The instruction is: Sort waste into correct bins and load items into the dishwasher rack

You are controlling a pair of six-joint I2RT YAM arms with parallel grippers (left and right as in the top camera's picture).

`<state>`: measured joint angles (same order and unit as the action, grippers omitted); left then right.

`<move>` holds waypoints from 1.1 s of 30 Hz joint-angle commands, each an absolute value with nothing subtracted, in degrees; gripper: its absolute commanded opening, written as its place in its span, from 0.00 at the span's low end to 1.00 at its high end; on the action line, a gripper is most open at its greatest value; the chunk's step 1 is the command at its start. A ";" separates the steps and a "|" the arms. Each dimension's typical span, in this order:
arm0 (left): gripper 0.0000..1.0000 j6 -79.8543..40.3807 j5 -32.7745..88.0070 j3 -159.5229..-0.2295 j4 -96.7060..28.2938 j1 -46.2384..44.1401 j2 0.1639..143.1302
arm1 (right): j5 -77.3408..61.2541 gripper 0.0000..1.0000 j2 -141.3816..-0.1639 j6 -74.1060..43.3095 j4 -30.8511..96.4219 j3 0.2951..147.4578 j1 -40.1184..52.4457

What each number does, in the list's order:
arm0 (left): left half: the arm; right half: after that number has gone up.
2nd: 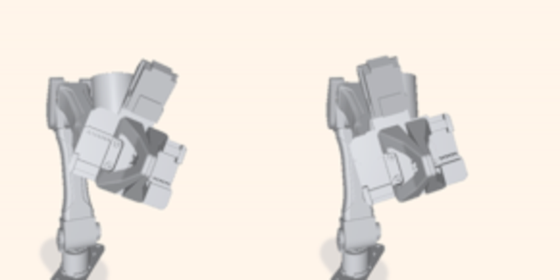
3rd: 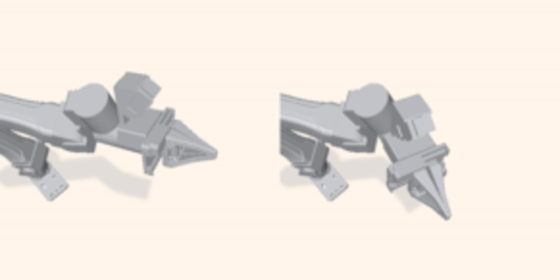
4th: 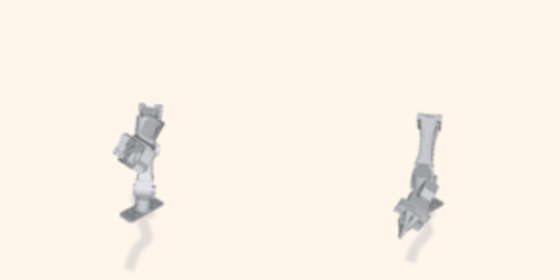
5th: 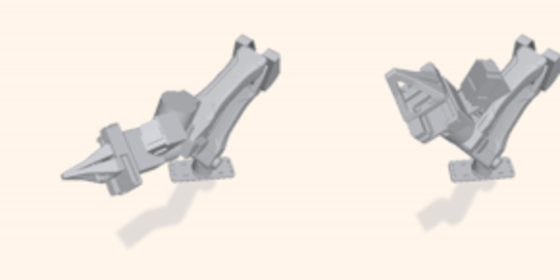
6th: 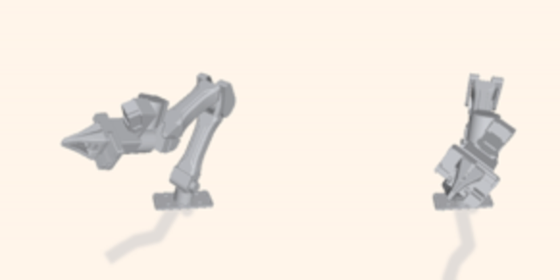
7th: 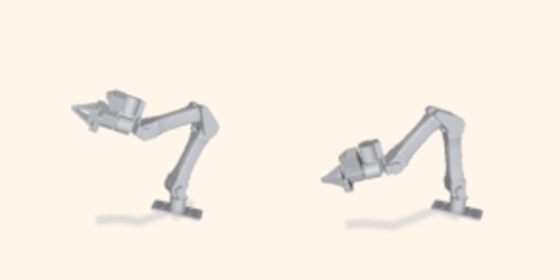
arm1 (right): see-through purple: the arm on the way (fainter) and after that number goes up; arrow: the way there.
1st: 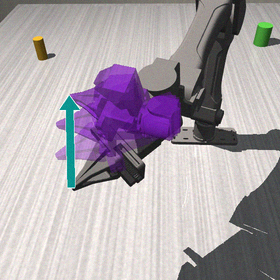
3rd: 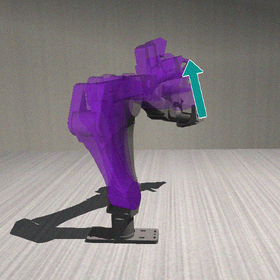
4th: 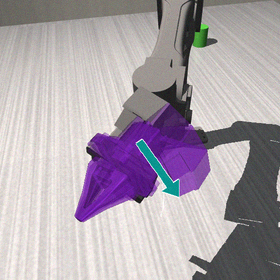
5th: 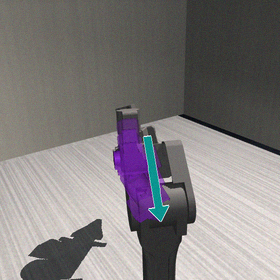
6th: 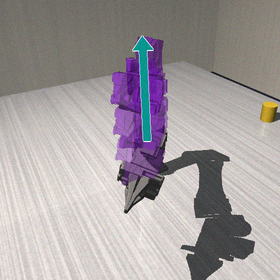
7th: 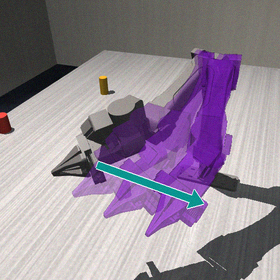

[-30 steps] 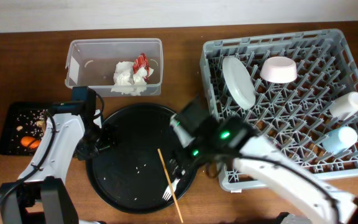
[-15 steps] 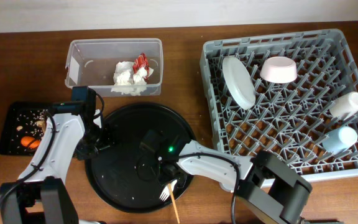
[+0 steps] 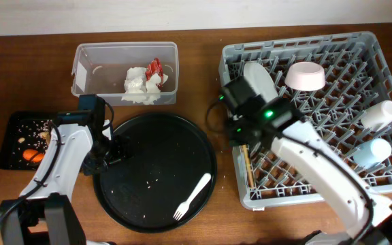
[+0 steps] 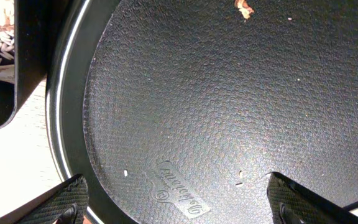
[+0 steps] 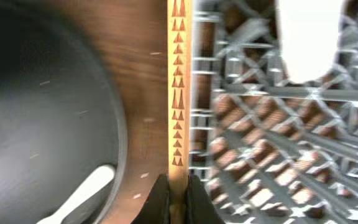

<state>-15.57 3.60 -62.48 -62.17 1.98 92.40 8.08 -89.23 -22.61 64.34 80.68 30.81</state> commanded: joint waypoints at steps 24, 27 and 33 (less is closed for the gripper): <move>0.92 -14.90 3.18 -62.67 -62.02 1.76 91.15 | -8.82 0.51 -84.44 -34.22 64.07 77.97 33.17; 0.92 -14.90 3.18 -62.67 -62.00 1.76 91.15 | -8.34 0.56 -87.79 -42.76 62.02 75.02 43.83; 0.92 -14.90 3.18 -62.67 -62.02 1.76 91.15 | -10.24 0.59 -102.59 -57.54 58.19 73.76 51.75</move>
<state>-15.57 3.60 -62.48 -61.95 1.98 92.40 -8.73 -99.46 -52.45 58.67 74.32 50.48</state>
